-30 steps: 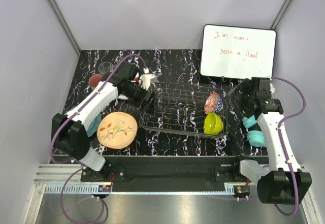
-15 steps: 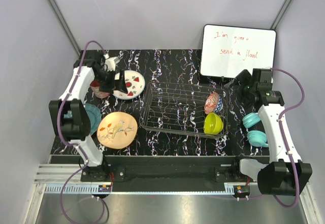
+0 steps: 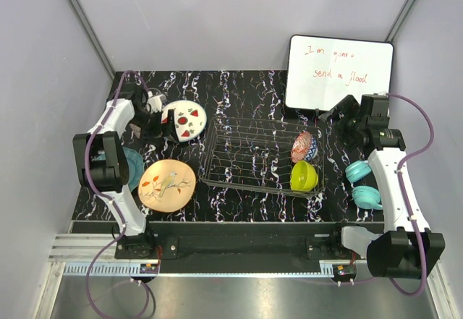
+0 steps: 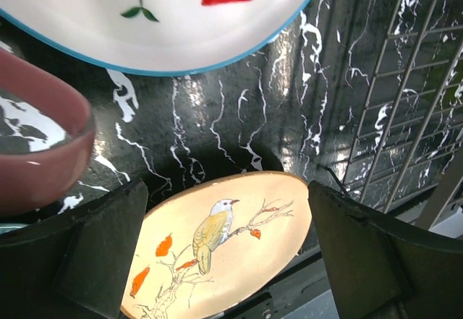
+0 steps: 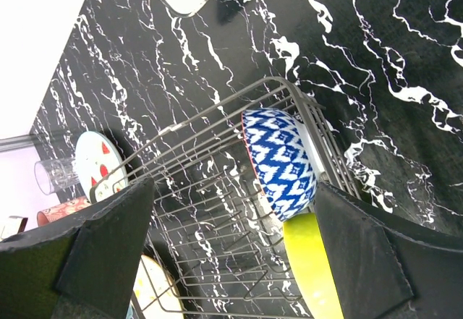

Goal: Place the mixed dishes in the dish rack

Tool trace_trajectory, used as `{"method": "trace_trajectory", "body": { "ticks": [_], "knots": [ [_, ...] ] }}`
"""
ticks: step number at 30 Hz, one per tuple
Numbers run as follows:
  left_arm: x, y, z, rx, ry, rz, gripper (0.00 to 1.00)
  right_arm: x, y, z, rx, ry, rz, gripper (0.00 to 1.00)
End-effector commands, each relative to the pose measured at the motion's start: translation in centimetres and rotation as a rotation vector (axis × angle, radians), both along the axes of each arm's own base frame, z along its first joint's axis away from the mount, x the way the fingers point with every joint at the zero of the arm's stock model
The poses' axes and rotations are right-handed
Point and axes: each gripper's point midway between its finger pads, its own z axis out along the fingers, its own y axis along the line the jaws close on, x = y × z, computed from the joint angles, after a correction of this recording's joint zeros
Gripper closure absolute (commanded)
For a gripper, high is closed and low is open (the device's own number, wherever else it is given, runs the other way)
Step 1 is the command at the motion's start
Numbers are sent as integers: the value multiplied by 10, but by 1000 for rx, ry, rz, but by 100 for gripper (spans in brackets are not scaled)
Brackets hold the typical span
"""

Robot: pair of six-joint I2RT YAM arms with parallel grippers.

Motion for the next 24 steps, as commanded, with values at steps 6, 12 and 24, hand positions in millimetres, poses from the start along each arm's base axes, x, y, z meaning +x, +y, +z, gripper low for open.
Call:
{"method": "trace_trajectory", "body": {
  "ticks": [6,12,24],
  "knots": [
    [33,40,-13,161,-121,77,1,7,11,12,36,-84,56,0],
    [53,52,-23,219,-159,100,1,5,15,6,47,-90,76,0],
    [76,56,-33,228,-179,135,1,6,16,5,47,-88,90,0]
  ]
}}
